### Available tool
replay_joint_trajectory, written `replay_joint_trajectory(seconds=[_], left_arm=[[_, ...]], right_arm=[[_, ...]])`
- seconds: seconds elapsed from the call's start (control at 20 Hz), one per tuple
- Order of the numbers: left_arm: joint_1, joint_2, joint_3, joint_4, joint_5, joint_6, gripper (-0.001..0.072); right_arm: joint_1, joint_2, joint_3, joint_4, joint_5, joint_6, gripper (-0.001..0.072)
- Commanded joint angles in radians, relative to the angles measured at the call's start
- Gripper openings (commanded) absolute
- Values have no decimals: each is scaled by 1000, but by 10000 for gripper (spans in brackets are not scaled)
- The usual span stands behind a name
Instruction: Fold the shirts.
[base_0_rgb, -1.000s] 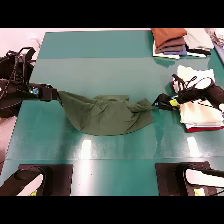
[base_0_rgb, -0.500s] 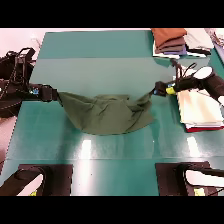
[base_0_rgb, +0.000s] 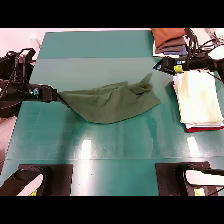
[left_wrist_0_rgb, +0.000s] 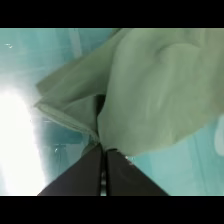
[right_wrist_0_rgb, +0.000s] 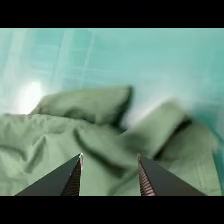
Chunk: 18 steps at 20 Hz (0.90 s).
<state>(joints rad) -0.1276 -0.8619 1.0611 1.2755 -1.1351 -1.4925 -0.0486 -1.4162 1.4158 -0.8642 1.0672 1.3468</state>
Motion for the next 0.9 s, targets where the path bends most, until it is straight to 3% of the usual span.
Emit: replay_joint_trajectory(seconds=[0.0,0.15,0.25,0.5,0.65,0.85], left_arm=[[0,0,0,0,-14,1,26],[-1,0,0,0,-34,1,26],[0,0,0,0,-31,1,26],[0,0,0,0,-32,0,26],[-1,0,0,0,-32,0,26],[0,0,0,0,-32,0,26]], right_arm=[[-41,-75,26,-2,92,45,402],[-77,-137,22,-2,169,73,354],[-80,-154,-11,-1,147,85,251],[-43,-212,-121,18,23,123,253],[-7,-277,-127,79,6,113,341],[29,-298,-126,114,-84,107,342]])
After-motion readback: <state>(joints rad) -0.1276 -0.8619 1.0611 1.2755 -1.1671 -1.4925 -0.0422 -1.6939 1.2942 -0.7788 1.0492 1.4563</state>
